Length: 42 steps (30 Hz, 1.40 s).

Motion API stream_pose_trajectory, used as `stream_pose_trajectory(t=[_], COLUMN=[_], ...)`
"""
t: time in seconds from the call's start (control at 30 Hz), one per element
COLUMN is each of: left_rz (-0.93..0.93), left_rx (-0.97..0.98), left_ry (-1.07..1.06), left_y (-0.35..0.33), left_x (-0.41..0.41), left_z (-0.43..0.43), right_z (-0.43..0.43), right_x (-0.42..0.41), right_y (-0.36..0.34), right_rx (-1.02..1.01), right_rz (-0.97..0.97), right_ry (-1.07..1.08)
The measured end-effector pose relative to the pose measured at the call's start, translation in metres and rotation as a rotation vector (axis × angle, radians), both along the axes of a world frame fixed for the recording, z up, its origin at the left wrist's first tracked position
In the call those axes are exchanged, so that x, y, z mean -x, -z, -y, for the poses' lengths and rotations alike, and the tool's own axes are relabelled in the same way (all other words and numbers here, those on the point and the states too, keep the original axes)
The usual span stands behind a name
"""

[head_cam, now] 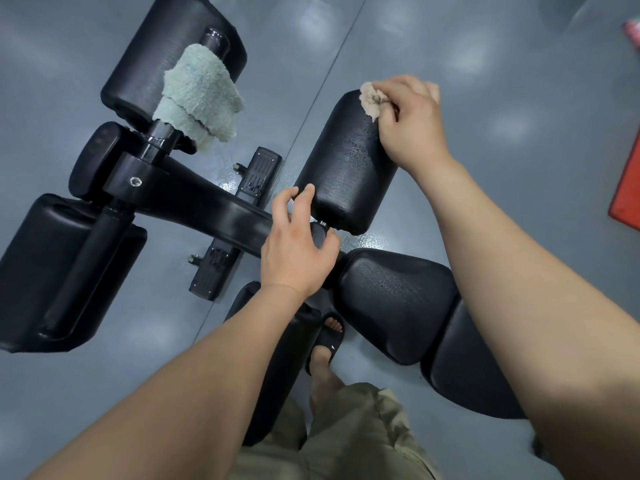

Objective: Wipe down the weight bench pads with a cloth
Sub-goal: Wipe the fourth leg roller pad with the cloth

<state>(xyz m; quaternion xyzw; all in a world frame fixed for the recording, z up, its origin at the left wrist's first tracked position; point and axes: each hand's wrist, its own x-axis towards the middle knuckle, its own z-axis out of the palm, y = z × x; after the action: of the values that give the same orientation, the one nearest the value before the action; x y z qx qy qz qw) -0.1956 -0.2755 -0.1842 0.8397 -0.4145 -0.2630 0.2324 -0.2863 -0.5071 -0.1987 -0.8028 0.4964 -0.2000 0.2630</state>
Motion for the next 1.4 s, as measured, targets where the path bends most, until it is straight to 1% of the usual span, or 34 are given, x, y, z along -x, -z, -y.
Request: stream_pose_trajectory(t=[0.13, 0.23, 0.47, 0.63, 0.83, 1.07, 1.17, 1.27, 1.33, 1.4], left_rz=[-0.014, -0.015, -0.012, -0.014, -0.01, -0.013, -0.019, -0.024, -0.024, -0.022], left_rx=[-0.005, -0.007, 0.006, 0.021, 0.05, 0.051, 0.06, 0.065, 0.064, 0.062], left_ry=[-0.017, -0.022, -0.023, -0.029, -0.028, -0.031, -0.038, -0.049, -0.042, -0.04], left_y=[0.0, 0.001, 0.0, 0.0, 0.001, 0.003, 0.005, 0.005, 0.005, 0.004], left_x=[0.0, 0.0, 0.001, 0.002, 0.001, 0.002, 0.002, 0.002, 0.003, 0.003], left_z=[0.001, 0.001, 0.001, 0.0, -0.001, -0.003, -0.003, -0.003, -0.003, -0.003], right_z=[-0.008, -0.014, -0.041, -0.072, -0.106, -0.139, -0.148, -0.158, -0.157, -0.152], right_x=[0.002, 0.009, 0.019, 0.028, 0.029, 0.042, 0.047, 0.048, 0.046, 0.044], right_y=[0.004, 0.004, -0.01, -0.01, -0.004, 0.008, 0.015, 0.021, 0.018, 0.012], right_rx=[-0.099, -0.122, -0.125, -0.1, -0.07, -0.02, 0.082, 0.199, 0.179, 0.112], right_rz=[0.081, 0.116, 0.038, 0.032, 0.081, 0.171, 0.213, 0.287, 0.346, 0.359], right_ry=[-0.024, -0.076, -0.148, -0.221, -0.177, -0.226, -0.248, -0.2, -0.149, -0.079])
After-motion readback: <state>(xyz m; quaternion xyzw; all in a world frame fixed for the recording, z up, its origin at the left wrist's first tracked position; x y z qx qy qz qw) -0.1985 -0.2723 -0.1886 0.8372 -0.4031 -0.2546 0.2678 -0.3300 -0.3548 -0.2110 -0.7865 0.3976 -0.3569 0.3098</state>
